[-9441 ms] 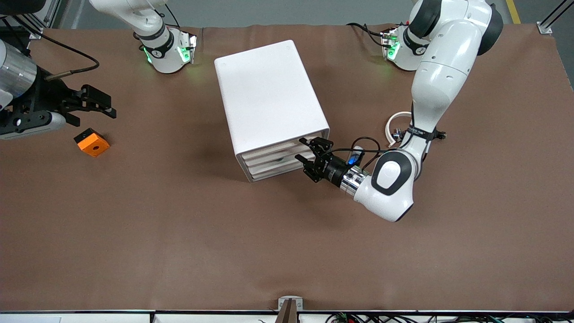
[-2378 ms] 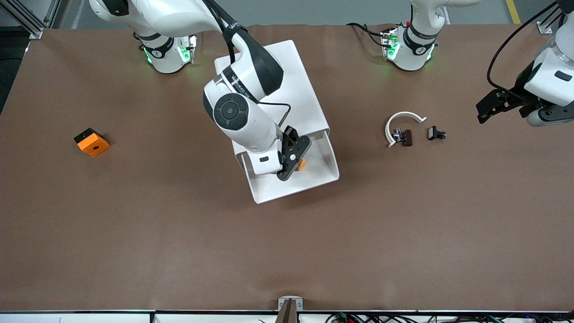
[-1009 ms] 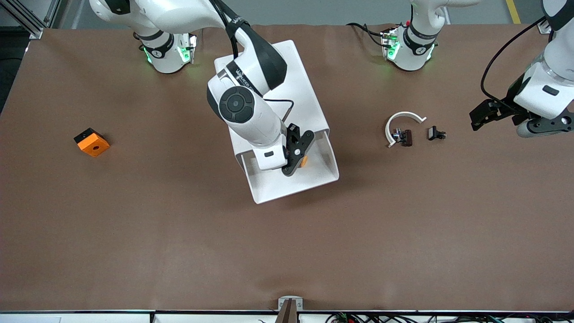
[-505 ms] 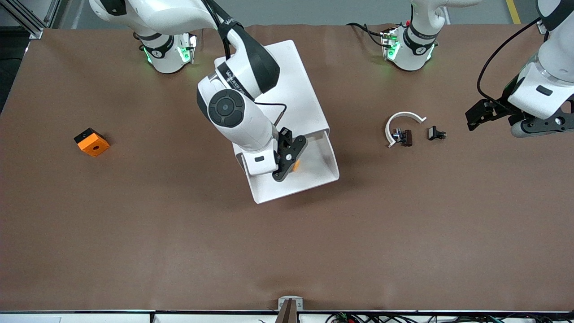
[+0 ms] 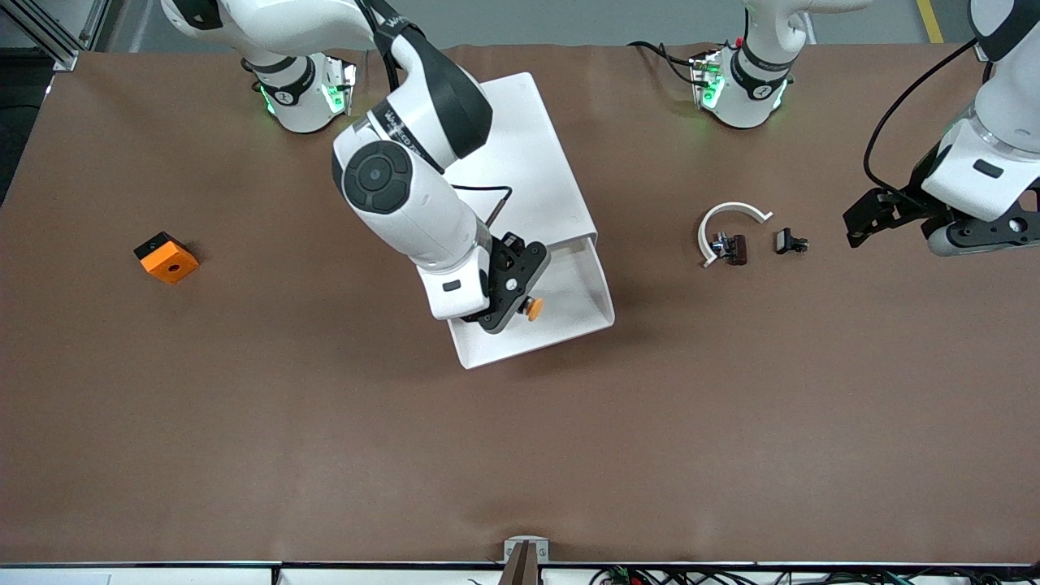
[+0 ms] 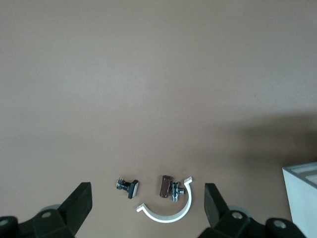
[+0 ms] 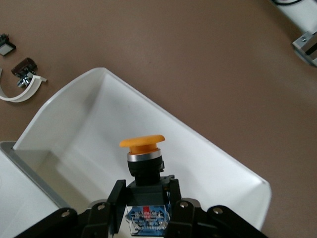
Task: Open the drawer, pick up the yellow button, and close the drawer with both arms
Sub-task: 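Carry the button toward the orange block while the left gripper reaches the drawer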
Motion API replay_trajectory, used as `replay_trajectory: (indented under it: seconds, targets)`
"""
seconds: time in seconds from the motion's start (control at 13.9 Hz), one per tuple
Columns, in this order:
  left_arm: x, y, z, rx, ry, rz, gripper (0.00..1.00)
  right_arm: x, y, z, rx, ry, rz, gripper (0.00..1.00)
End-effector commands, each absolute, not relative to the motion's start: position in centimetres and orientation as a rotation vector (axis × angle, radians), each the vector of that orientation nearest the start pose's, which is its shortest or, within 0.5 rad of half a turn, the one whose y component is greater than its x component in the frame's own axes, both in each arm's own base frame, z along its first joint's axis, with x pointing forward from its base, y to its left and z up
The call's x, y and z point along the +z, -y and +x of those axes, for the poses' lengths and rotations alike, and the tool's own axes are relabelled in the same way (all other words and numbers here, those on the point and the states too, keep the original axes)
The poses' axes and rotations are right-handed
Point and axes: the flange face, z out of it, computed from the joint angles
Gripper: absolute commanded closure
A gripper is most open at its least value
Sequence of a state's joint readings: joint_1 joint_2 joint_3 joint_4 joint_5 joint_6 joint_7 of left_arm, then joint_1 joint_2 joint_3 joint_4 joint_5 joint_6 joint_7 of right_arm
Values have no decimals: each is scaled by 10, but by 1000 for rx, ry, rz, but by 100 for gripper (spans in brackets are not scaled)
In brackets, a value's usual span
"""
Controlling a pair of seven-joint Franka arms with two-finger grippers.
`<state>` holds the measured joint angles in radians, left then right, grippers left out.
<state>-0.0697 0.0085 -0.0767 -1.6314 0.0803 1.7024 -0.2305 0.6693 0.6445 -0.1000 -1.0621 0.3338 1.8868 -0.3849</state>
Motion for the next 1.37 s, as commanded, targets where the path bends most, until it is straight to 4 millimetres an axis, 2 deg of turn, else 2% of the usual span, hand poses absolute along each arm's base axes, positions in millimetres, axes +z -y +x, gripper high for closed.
replay_trajectory:
  seconds: [0.0, 0.14, 0.29, 0.36, 0.5, 0.72, 0.86, 1.08, 1.3]
  targets:
    - [601, 81, 577, -157, 82, -3075, 0, 510, -415, 613, -195, 1198, -2567, 99]
    - [600, 87, 586, -164, 66, -3079, 0, 525, -391, 619, -179, 1169, -2581, 99]
    - [591, 102, 592, -159, 58, -3083, 0, 540, -361, 624, -145, 1140, -2599, 98]
    - [586, 114, 595, -175, 40, -3089, 0, 553, -343, 624, -136, 1129, -2611, 98]
    - [567, 130, 605, -175, 11, -3097, 0, 583, -305, 622, -141, 1171, -2616, 98]
    - [538, 159, 638, -244, -41, -3126, 0, 592, -243, 619, -30, 1155, -2710, 97]
    - [513, 194, 651, -298, -77, -3145, 0, 593, -206, 615, 18, 1116, -2780, 97]
    - [475, 230, 668, -366, 74, -3219, 0, 582, -157, 605, 94, 1040, -2848, 96]
    - [440, 280, 682, -329, 186, -3258, 0, 557, -107, 596, 152, 960, -2929, 96]
